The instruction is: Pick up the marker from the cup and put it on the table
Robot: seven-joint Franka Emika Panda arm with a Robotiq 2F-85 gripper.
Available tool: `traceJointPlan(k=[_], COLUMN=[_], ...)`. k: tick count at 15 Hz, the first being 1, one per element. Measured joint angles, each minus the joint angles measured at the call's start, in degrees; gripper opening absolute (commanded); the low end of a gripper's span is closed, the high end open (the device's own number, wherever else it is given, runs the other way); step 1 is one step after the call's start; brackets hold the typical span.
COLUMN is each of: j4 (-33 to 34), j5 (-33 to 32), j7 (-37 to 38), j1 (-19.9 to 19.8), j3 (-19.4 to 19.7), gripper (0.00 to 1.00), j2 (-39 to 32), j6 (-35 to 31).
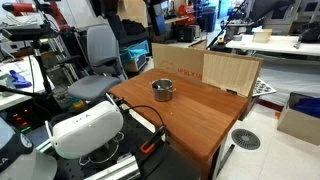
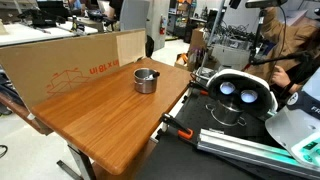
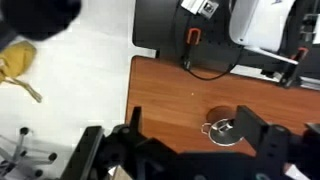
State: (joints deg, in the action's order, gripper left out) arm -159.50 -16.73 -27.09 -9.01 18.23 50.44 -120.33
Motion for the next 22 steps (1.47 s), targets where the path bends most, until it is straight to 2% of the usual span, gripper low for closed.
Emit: traceJointPlan(k=[13,22], j4=[0.2,0.7], j5=[0.0,1.2], j7=[0.3,3.4], j1=[0.0,2.5], j3=[-0.1,-3.3], gripper=[1.0,1.0], j2=[0.0,-2.2], j6=[0.0,0.0])
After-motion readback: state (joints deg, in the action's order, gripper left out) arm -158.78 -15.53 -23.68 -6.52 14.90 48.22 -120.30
